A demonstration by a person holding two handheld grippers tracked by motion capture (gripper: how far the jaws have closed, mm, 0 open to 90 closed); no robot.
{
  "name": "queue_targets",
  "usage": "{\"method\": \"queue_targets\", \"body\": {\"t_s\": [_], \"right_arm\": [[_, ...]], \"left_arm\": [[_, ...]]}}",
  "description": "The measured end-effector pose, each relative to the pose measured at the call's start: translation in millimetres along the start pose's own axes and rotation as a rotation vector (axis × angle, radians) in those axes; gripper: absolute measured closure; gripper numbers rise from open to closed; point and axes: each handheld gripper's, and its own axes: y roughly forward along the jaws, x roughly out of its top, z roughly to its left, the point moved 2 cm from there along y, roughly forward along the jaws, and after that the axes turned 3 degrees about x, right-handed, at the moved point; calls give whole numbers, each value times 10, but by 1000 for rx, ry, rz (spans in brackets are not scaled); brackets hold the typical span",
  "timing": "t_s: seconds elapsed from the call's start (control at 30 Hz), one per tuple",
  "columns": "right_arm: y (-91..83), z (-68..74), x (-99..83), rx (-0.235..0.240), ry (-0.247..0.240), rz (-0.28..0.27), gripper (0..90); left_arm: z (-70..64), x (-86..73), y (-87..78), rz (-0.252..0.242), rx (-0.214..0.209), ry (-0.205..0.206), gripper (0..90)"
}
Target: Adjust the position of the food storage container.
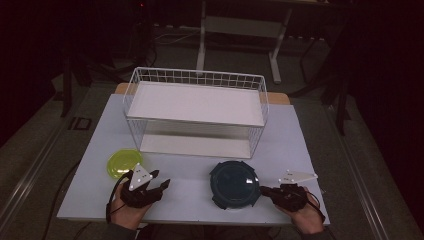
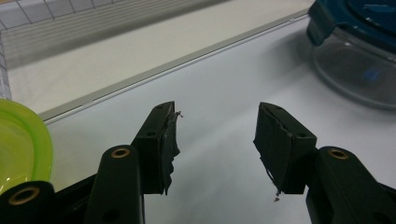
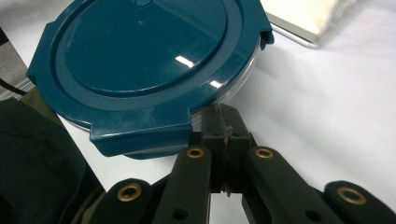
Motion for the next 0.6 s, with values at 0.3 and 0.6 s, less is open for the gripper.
{"method": "queue_targets", "body": {"t_s": [0.3,0.6], "right_arm": [[233,111,158,40,-17,-14,900],[389,247,252,88,-45,-17,900]], "left_arm": [[6,2,-6,-5,1,-5,487],[2,4,-2,-3,1,-3,487]]}}
